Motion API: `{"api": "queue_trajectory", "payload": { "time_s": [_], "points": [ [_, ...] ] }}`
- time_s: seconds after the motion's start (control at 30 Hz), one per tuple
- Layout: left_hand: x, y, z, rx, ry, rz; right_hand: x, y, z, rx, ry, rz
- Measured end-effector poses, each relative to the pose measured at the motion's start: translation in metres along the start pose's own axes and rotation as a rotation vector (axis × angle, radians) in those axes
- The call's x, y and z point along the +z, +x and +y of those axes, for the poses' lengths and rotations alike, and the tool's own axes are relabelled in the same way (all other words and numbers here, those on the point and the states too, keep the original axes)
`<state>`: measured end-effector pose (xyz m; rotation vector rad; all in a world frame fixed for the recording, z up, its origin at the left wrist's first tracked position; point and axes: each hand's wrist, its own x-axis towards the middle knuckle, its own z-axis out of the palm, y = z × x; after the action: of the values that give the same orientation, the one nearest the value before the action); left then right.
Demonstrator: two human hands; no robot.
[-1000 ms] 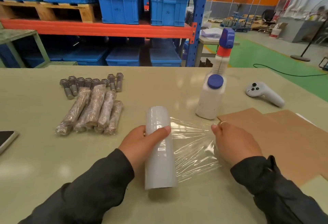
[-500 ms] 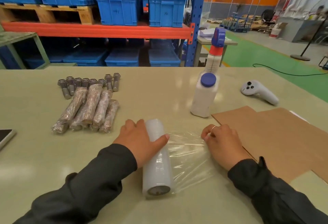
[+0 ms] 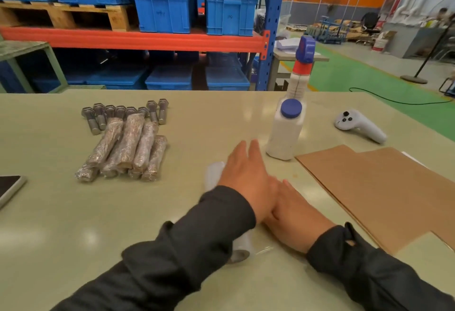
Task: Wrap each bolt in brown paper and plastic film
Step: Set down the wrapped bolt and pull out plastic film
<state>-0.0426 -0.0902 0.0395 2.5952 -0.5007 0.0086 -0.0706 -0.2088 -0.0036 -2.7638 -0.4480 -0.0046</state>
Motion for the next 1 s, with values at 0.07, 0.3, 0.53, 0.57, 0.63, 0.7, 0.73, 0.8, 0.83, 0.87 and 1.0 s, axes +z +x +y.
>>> {"api": "queue_trajectory", "payload": {
  "time_s": [0.07,0.3,0.53,0.57,0.63,0.7,0.73,0.8,0.83,0.87,1.0],
  "points": [
    [0.011,-0.003,0.000,0.053,0.126,-0.096,0.007,-0.002,0.006,0.031,-0.054,-0.066],
    [-0.027,-0.029,-0.072,0.145,0.399,-0.290,0.010,-0.002,0.008,0.084,-0.187,-0.164],
    [-0.082,-0.076,-0.141,-0.154,0.027,-0.260,0.008,-0.001,0.005,0.096,-0.202,-0.189],
    [-0.083,-0.080,-0.141,-0.214,-0.001,-0.219,0.008,0.000,0.005,0.099,-0.201,-0.190],
    [-0.077,-0.083,-0.138,-0.298,-0.011,-0.122,0.007,-0.001,0.003,0.104,-0.202,-0.191],
    [-0.067,-0.084,-0.133,-0.328,-0.057,-0.033,0.006,-0.001,0.001,0.111,-0.203,-0.201],
    [-0.062,-0.085,-0.132,-0.297,-0.113,0.026,0.006,-0.001,0.001,0.113,-0.202,-0.206],
    [-0.060,-0.089,-0.136,-0.165,-0.212,0.133,0.004,-0.001,0.000,0.119,-0.191,-0.220],
    [-0.062,-0.092,-0.138,-0.086,-0.214,0.145,0.004,0.000,0.000,0.121,-0.184,-0.221],
    [-0.064,-0.094,-0.142,-0.027,-0.192,0.145,0.003,0.000,0.000,0.120,-0.176,-0.220],
    [-0.068,-0.100,-0.152,-0.090,-0.255,0.151,0.001,0.001,0.002,0.106,-0.146,-0.241]
  ]
}}
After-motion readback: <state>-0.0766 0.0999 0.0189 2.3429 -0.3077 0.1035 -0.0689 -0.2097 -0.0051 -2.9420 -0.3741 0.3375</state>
